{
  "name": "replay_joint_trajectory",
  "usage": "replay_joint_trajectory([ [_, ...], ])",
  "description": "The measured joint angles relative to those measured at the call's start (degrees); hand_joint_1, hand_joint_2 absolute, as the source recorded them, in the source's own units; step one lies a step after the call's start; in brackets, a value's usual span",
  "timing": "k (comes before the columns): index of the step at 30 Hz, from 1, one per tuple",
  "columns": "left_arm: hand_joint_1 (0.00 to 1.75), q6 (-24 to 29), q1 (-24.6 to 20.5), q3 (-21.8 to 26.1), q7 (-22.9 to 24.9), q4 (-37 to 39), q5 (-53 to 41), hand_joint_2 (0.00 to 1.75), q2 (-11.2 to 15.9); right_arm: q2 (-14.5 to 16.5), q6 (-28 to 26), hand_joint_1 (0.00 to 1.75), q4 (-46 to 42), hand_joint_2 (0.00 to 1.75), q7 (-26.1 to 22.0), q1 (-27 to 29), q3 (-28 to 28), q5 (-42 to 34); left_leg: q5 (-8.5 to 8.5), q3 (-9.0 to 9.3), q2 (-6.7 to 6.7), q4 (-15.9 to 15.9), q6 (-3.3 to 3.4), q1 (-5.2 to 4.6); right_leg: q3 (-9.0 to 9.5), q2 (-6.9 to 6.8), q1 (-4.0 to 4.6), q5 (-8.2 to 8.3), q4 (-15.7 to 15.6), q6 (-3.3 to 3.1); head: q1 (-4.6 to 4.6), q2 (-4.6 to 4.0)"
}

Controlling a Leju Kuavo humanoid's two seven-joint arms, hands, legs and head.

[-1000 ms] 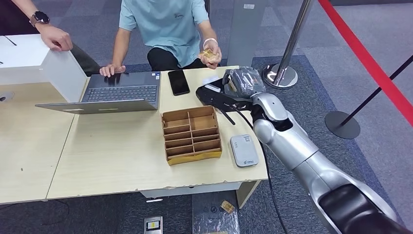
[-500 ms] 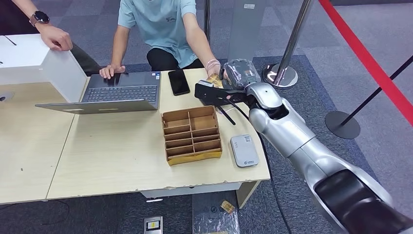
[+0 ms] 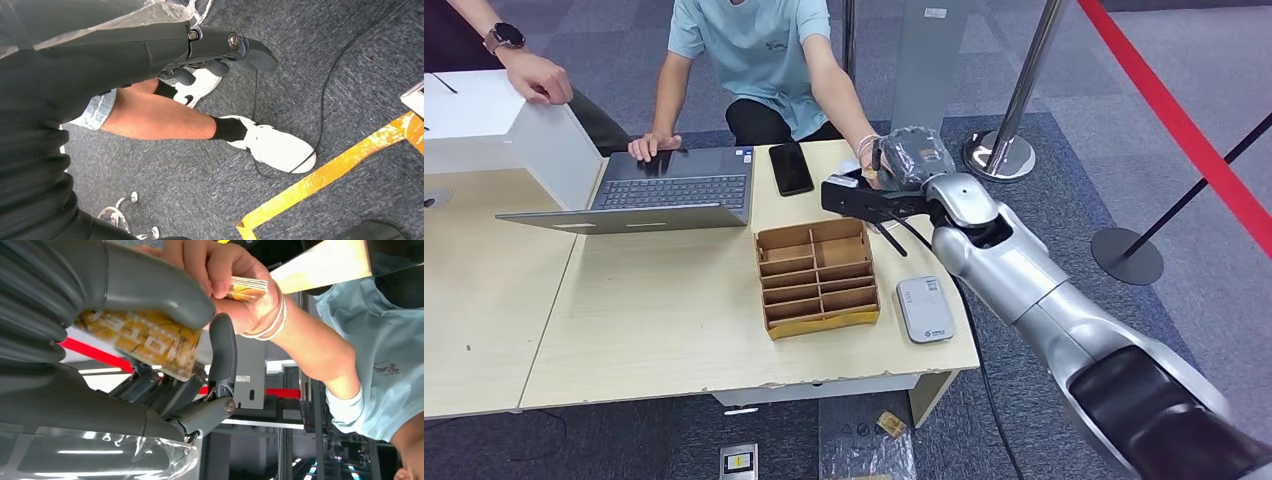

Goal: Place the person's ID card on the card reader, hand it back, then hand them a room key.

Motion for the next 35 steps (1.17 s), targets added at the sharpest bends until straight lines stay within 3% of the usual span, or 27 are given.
replay_joint_trajectory([
  [8,0.0,0.1,0.36,0.0,0.31,0.02,0.01,1.75,0.07,0.12,-4.31,0.0,1.5,1.75,-1.07,1.32,0.44,1.02,0.0,-0.01,0.0,0.0,0.0,0.0,0.0,0.0,0.0,0.0,0.0,0.0,0.0,0.0],
  [21,0.0,0.16,0.6,0.0,0.3,0.02,0.31,1.75,0.11,0.84,-5.01,0.0,-0.03,1.75,-1.92,3.27,0.45,0.8,0.0,0.01,0.0,0.0,0.0,0.0,0.01,0.0,0.0,0.0,0.01,0.0,0.01,0.0],
  [28,0.0,0.92,0.92,0.02,-0.47,0.02,1.3,1.75,0.09,0.85,-4.2,0.03,-5.39,1.75,-0.96,6.11,0.44,-0.96,0.0,0.02,0.0,0.01,0.0,0.0,0.0,0.0,0.0,0.0,0.0,0.0,0.0,0.0],
  [32,0.0,1.15,1.38,0.02,-0.74,0.02,1.52,1.75,0.07,0.63,-3.81,0.35,-9.95,1.75,-0.23,8.62,0.43,-1.25,0.0,0.03,0.01,0.01,0.0,0.0,-0.01,0.01,0.0,0.0,0.0,0.0,0.01,0.0],
  [34,0.0,1.15,1.49,0.03,-0.75,0.02,1.56,1.75,0.07,0.53,-3.79,0.87,-12.52,1.75,-0.19,9.99,0.43,-0.83,0.0,0.03,0.01,0.0,0.0,0.0,-0.01,0.01,0.0,0.0,0.0,0.0,0.01,0.0],
  [35,0.0,1.15,1.51,0.03,-0.76,0.02,1.57,1.75,0.07,0.52,-3.79,1.03,-13.19,1.75,-0.19,10.33,0.43,-0.71,0.0,0.03,0.01,0.0,0.0,0.0,-0.01,0.01,0.0,0.0,0.0,0.0,0.0,0.0],
])
